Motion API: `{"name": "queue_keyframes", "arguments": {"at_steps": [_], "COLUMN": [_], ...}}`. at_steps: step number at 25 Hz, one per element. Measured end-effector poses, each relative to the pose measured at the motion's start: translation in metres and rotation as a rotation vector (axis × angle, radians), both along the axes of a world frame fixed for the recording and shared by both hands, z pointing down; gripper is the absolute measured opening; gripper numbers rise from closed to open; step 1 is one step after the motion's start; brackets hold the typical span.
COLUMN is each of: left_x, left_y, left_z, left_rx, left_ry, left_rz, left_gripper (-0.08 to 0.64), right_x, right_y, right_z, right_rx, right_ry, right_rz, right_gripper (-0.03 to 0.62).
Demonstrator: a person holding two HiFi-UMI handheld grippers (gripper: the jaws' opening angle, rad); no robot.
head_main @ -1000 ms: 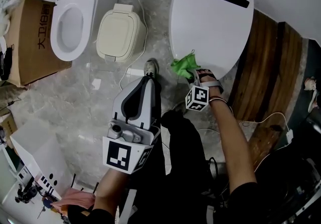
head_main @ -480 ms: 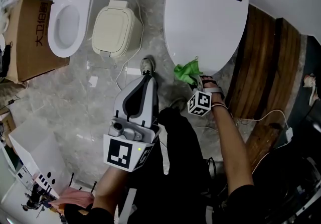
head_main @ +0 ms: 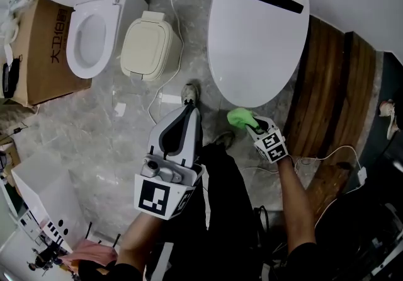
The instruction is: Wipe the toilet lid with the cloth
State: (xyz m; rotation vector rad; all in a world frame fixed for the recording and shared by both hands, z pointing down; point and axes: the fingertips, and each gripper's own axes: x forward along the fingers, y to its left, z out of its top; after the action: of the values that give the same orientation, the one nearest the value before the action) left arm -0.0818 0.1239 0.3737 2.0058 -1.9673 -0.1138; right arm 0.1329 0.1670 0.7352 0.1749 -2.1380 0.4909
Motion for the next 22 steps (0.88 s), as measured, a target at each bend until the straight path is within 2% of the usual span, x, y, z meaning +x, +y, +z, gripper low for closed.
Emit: {"name": "queue_keyframes", "arguments": {"at_steps": [2,4,6,9,11,17,22], "left_x": [-0.004,-0.008,-0.011,-0.017,-0.022,-0.048,-0.064], "left_y": [-0.004,-0.012,-0.026,-0.053,-0.072,-0.133,-0.173], "left_z": [0.002,0.006,0.007,0.004,0.004,0.007,0.012], "left_rx": [-0.007,-0.014,-0.014,-0.003,-0.011,-0.008,-0.012], "left_ry": [0.010,0.027,0.029,0.025,0.026,0.051,0.052], "left_rz": [-0.003,-0.003,0.005,0.032,0.052,0.090,0.130], "left_gripper": [0.009,0.009,0.009,0.009,0.009,0.009,0.009], "right_x": [-0.009,-0.013,-0.014,-0.012,-0.009,0.008,0.043], "right_y": [-0.034,-0.071,-0.110,-0.169,-0.206,-0.305,-0.351], "right_z": [-0.038,-0.066,-0.087,-0.107,-0.111,-0.104,-0.087], "right_rx": [-0.003,0.023,0.065,0.143,0.199,0.358,0.436], "right_ry": [-0.143,-0.226,-0.272,-0.287,-0.275,-0.207,-0.065], "right_rz": [0.245,0.414,0.562,0.756,0.846,1.028,1.118], "right_gripper": [0.129,0.129,0.130,0.130,0.130,0.130,0.129]}}
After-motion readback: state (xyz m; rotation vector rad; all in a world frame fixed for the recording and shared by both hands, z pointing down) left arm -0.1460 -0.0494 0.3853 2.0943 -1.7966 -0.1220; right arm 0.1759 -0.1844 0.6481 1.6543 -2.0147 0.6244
